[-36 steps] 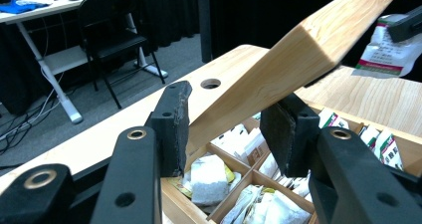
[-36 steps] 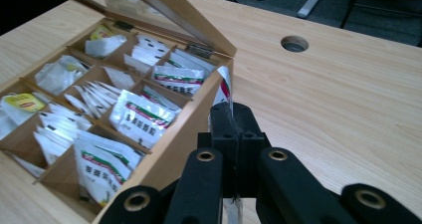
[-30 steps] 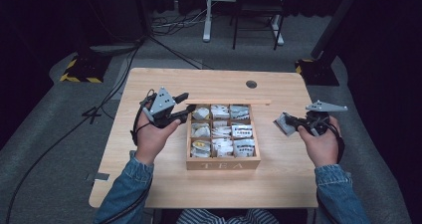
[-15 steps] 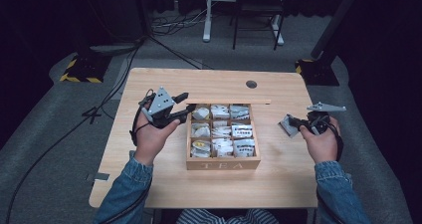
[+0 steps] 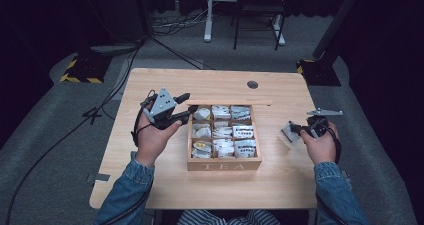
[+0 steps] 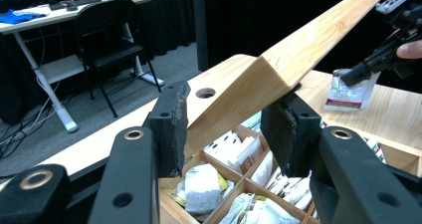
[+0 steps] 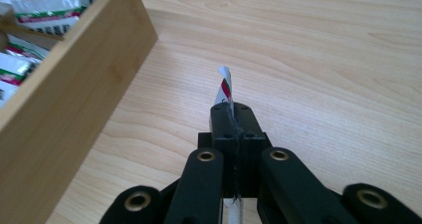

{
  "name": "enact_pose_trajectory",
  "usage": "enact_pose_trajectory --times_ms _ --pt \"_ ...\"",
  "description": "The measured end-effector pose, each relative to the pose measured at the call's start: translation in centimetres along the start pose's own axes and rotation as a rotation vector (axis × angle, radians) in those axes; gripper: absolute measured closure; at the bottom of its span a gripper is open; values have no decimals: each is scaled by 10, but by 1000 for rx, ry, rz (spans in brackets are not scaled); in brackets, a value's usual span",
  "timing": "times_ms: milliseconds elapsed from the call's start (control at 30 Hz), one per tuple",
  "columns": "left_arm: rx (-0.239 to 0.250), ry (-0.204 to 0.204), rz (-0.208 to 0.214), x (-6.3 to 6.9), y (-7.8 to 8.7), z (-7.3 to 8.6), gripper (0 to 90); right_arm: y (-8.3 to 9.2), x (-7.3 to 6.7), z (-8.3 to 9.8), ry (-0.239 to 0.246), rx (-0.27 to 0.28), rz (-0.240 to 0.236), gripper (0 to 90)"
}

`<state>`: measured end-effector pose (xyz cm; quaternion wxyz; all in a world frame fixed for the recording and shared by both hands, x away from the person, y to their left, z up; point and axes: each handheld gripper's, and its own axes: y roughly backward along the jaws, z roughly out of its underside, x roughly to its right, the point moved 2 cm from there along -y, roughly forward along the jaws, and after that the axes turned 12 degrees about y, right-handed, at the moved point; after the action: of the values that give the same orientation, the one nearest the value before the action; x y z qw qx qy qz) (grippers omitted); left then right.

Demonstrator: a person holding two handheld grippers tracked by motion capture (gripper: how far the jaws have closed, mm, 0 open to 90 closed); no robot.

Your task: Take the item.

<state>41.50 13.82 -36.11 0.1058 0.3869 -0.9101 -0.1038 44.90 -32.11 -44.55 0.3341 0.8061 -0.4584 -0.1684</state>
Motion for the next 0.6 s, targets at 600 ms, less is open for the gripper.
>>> enact_pose_trajectory --times_ms 600 --pt "-1 0 3 0 0 0 545 -11 15 15 -25 -8 46 738"
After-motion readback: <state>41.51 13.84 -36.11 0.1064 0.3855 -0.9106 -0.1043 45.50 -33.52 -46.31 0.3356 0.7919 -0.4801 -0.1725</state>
